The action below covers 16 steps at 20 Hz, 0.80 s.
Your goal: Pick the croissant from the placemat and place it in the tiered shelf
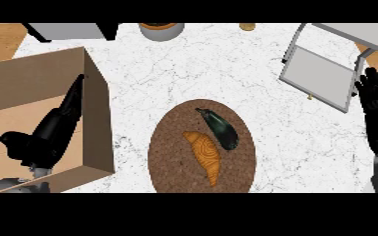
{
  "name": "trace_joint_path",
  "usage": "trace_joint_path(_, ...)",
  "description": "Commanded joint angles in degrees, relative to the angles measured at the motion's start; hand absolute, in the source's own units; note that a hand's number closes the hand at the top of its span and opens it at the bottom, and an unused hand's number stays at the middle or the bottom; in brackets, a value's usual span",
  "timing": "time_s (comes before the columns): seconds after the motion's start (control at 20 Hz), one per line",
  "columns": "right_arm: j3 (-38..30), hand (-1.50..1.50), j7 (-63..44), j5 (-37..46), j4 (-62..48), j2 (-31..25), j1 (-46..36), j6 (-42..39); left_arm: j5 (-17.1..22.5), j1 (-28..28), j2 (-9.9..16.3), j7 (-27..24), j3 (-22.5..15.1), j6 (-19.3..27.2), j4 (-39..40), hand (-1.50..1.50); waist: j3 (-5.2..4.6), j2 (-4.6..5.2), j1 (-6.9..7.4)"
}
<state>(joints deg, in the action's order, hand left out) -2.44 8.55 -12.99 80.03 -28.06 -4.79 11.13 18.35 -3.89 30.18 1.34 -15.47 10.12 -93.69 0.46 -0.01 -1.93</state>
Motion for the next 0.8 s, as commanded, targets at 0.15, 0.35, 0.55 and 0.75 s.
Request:
trace_joint_path(0.15,5.8,1.5,1.8,5.2,11.2,-3.5,-4.8,-4.1,3.1,2.9,-2.9,6.9,2.4,3.1,6.4,0.0,-0.66,-0.16,2.21)
trace_joint_path(0.35,9.2,1.5,-5.8,21.2,8.2,-12.9,-3.6,1.1,5.1,4.5,-4.2,11.1,3.2,3.2,10.5,0.0,-1.15,0.68,2.22)
trace_joint_path(0.55,12.6,-1.5,-7.4,14.6,8.3,-4.7,-5.1,-3.2,5.0,1.9,-6.5,11.9,3.9,1.9,14.5,0.0,-0.56,0.38,1.99)
trace_joint_path(0.75,15.6,-1.5,-4.1,14.6,12.4,-8.3,-3.6,-10.3,5.2,1.8,-6.4,12.9,5.6,0.9,14.5,0.0,-0.57,0.15,1.49)
